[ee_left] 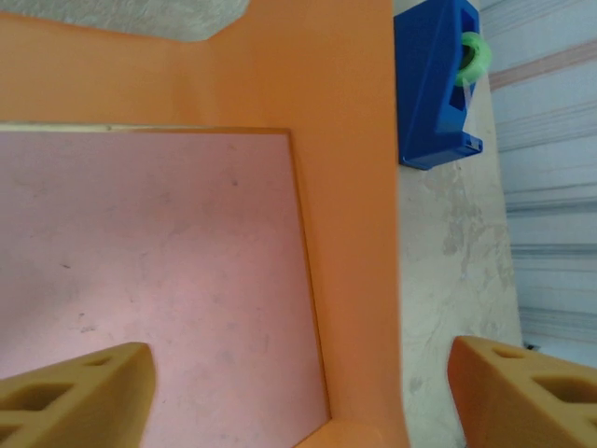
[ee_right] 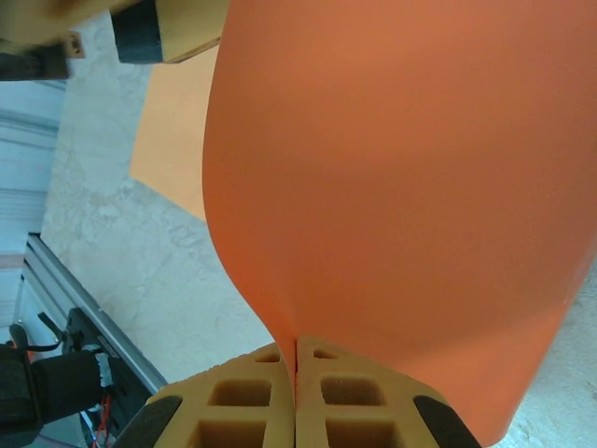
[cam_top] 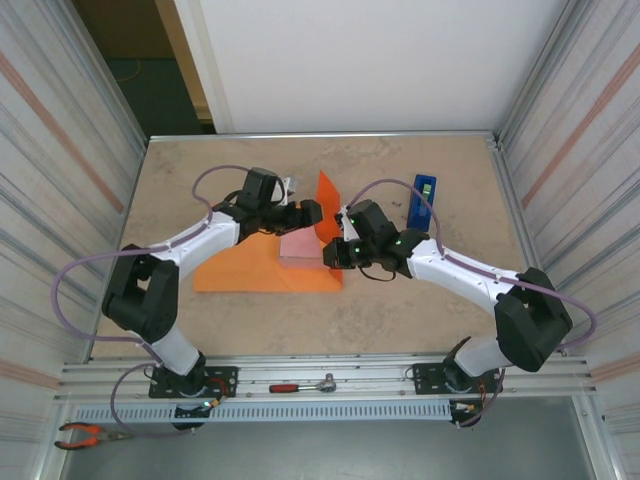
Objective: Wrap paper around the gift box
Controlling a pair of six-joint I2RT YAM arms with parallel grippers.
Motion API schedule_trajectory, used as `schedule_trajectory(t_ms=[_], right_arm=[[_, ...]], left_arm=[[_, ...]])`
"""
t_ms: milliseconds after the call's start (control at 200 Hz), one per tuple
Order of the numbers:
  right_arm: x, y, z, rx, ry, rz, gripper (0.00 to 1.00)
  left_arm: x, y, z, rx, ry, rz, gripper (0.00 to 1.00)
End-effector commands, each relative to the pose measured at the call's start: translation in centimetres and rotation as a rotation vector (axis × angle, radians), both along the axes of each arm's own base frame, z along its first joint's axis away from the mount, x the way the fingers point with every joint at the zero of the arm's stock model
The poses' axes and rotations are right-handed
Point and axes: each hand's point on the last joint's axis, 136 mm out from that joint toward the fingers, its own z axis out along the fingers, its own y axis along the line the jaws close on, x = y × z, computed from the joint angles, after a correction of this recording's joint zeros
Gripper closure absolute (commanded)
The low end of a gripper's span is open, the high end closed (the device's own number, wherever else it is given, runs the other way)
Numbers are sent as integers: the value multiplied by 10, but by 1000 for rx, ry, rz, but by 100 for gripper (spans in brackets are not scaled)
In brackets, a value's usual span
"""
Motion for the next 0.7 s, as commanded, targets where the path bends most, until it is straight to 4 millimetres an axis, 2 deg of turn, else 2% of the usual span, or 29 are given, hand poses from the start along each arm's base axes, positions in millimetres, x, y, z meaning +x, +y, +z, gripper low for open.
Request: schedule_trajectory(t_ms=[0,55,130,195,356,441,586,691], right_arm=[[2,10,10,18,-24,30,92],[2,10,11,17,-23,33,83],[2,8,11,6,-22,37,66],[3,4,14,13,-22,32,55],[17,-22,32,86,-36,-35,38],[27,-36,38,110,-36,-70,36],[45,-53,28,102,-15,-127,36],[55,-74,7,59,14,-203,39]], left_arm=[[9,-10,15,-27,-61,-37,38],[7,-13,14,-43,-59,-55,51],[7,-16,15,-64,-57,-78,83],[7,-11,15,-61,-53,-75,100],[9,13,14,-40,-61,-35,100],[8,23,12,-26,-64,-16,100],[4,26,9,-27,-71,-10,100],[4,23,10,-46,-67,-18,100]])
